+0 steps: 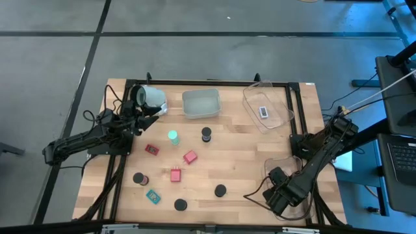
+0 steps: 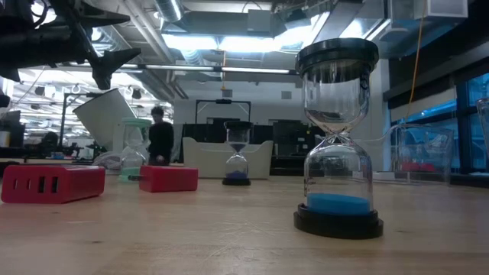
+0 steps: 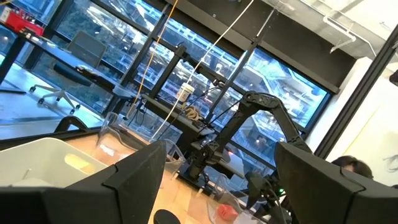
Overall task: Pick & Place Office items
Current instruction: Put the white charger adapter into the bottom transparent bin, then put the top blue hourglass into the gray bin
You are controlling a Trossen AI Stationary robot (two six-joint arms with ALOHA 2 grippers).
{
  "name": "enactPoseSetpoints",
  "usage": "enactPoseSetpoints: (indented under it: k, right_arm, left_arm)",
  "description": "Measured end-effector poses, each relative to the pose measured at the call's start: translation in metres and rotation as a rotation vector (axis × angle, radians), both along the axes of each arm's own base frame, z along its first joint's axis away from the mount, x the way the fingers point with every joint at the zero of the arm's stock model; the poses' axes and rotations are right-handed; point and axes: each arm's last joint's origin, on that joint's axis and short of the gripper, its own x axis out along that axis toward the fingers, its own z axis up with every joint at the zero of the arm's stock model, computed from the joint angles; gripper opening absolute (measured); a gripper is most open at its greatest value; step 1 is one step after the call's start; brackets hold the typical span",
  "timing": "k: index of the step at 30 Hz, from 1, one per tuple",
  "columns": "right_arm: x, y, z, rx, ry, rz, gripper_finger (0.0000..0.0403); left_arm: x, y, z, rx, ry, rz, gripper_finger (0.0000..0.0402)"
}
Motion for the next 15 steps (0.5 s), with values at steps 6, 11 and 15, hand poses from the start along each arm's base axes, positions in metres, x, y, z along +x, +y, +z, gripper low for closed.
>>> enactPoseSetpoints:
  k: [6, 11, 15]
  right_arm:
    - [-0.001, 0.0, 0.0, 0.01, 0.018, 0.001, 0.0211]
    - [-0.002, -0.001, 0.015, 0.045, 0.047, 0.006, 0.0255]
    - [-0.004, -0.005, 0.039, 0.02, 0.054, 0.003, 0.0284]
  left_arm:
    - [0.0, 0.0, 0.001, 0.036, -0.005, 0.008, 0.0296]
    - [-0.002, -0.002, 0.008, 0.16, -0.053, 0.001, 0.0296]
    - [-0.002, -0.003, 0.009, 0.202, -0.051, -0.017, 0.0296]
